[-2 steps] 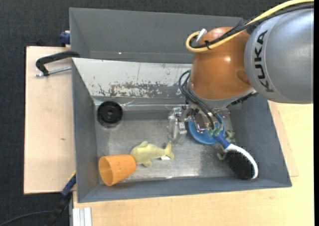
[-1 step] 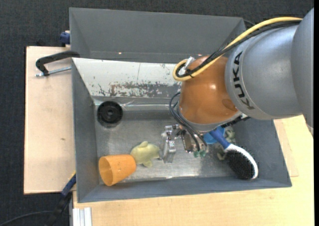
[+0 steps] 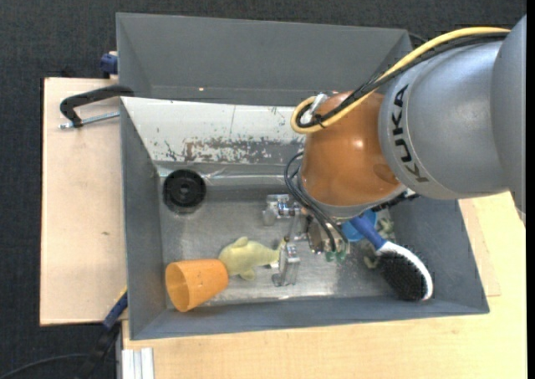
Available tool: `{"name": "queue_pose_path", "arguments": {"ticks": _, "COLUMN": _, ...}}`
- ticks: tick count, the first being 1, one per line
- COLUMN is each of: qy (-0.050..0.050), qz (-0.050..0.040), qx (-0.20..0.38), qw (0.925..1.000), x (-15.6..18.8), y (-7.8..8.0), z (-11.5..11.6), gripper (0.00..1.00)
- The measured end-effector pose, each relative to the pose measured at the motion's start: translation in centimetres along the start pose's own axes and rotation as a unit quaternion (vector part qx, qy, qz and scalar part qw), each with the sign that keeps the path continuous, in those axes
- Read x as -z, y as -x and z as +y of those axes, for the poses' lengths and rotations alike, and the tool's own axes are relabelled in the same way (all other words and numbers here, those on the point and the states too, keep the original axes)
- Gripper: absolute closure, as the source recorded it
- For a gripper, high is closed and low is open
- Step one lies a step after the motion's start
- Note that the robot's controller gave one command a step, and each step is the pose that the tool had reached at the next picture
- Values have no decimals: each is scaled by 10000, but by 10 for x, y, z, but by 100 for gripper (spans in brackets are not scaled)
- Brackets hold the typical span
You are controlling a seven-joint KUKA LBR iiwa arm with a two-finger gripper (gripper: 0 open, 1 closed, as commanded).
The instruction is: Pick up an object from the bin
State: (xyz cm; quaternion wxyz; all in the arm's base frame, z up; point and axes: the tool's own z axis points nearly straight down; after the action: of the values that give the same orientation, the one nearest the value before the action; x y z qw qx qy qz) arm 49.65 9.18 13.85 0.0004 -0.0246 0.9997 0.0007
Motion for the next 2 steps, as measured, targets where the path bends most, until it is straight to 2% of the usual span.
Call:
{"name": "queue_pose_path", "arguments": {"ticks": 1, "qy": 2, "qz": 30, "qx": -49, "qw": 10000, "x": -72, "y": 14, "z": 27, "gripper": 0}}
{"name": "queue_pose_path", "arguments": {"ticks": 2, "qy": 1, "qz": 1, "qx": -61, "qw": 10000, "x": -68, "y": 15, "z": 25, "gripper": 100}}
